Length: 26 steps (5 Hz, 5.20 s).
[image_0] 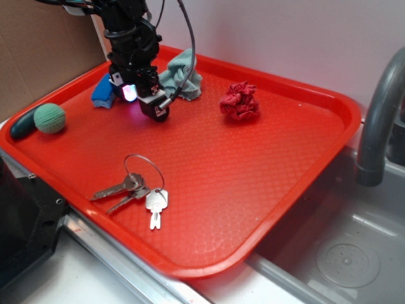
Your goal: Grab the rock.
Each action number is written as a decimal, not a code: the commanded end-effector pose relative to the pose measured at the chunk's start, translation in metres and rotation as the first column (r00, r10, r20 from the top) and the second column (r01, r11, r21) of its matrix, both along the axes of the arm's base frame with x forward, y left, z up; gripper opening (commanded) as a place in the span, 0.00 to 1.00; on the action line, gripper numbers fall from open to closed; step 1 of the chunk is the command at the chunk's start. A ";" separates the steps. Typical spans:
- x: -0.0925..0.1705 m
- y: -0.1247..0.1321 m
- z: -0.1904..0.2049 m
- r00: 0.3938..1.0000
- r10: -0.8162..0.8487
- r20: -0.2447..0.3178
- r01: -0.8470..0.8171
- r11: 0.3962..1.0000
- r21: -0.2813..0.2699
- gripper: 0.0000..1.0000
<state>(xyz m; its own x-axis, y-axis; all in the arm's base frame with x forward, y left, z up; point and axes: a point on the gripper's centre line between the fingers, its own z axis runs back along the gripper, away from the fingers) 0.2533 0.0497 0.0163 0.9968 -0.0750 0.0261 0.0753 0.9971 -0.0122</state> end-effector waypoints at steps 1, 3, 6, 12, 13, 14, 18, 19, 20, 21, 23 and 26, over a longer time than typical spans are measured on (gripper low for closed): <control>0.005 0.017 0.035 0.997 0.013 0.082 -0.016 1.000 0.026 1.00; 0.020 0.032 0.054 0.992 -0.006 0.127 0.006 1.000 -0.003 1.00; 0.035 0.014 0.002 0.996 -0.068 0.055 0.070 0.997 -0.039 1.00; -0.029 -0.037 0.161 0.976 0.162 0.142 -0.168 0.985 0.031 1.00; -0.041 -0.002 0.130 0.947 0.302 0.110 -0.303 0.953 -0.005 1.00; -0.049 0.023 0.102 0.895 0.435 0.099 -0.436 0.900 -0.011 1.00; -0.021 0.009 0.024 0.948 0.316 0.021 -0.316 0.948 0.019 1.00; -0.022 0.006 0.015 0.948 0.317 -0.004 -0.317 0.948 0.013 1.00; -0.019 0.002 0.007 0.952 0.306 -0.032 -0.305 0.952 0.036 1.00; -0.019 0.003 -0.002 0.950 0.310 -0.038 -0.308 0.950 0.056 0.48; -0.020 -0.008 0.040 0.955 0.293 0.051 -0.295 0.955 0.039 0.00; -0.038 -0.069 0.190 0.913 0.385 0.134 -0.388 0.921 -0.005 0.00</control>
